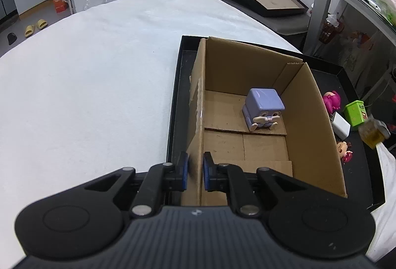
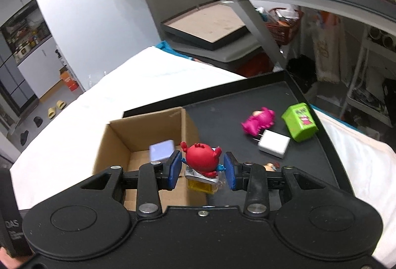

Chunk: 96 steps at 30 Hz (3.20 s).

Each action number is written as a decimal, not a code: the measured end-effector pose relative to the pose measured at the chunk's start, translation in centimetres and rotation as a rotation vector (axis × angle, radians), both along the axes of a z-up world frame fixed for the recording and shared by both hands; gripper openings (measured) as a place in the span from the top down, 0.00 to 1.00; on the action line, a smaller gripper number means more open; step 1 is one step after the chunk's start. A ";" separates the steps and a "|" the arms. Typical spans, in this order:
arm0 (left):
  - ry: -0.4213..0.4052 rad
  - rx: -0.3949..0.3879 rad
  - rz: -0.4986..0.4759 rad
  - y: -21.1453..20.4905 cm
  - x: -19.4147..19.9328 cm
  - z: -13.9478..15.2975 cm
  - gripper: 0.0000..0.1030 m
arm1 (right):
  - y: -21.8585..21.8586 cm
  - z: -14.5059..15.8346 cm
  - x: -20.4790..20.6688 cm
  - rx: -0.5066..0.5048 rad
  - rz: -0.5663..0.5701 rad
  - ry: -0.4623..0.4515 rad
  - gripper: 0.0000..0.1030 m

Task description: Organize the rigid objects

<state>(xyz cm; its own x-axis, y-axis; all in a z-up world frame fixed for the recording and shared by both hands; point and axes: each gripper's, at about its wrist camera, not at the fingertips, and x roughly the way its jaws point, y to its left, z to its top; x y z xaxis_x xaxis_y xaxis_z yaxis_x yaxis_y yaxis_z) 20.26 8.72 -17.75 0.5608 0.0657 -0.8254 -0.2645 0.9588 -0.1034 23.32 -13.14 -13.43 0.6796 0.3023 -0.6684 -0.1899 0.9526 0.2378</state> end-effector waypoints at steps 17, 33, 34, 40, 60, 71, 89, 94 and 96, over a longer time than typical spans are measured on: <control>-0.017 -0.073 -0.019 1.2 -0.4 -0.3 0.89 | 7.9 1.0 0.8 -0.109 0.141 -0.001 0.64; -0.025 -0.094 -0.014 1.7 -0.5 -0.5 0.88 | 12.6 3.4 3.2 -0.161 0.328 -0.060 0.63; -0.024 -0.093 -0.012 1.7 -0.5 -0.5 0.88 | 12.8 3.6 3.1 -0.169 0.343 -0.070 0.59; -0.018 -0.087 -0.010 1.5 -0.4 -0.6 0.88 | 12.0 3.6 2.3 -0.202 0.368 -0.092 0.49; 0.041 -0.063 -0.001 0.5 0.5 0.5 0.86 | -1.4 1.6 1.3 -0.149 0.231 0.010 0.42; 0.079 -0.006 -0.004 -0.8 1.2 2.2 0.78 | -6.2 -1.3 2.7 -0.063 0.155 0.072 0.40; 0.118 0.082 0.020 -2.4 3.1 3.3 0.52 | -8.1 -7.7 4.2 0.025 0.143 0.122 0.29; 0.151 0.125 0.022 -2.8 3.9 2.8 0.45 | -7.9 -9.3 5.4 0.019 0.124 0.141 0.30; 0.162 0.139 0.018 -3.0 4.2 2.6 0.40 | -7.9 -9.7 5.6 0.017 0.110 0.133 0.30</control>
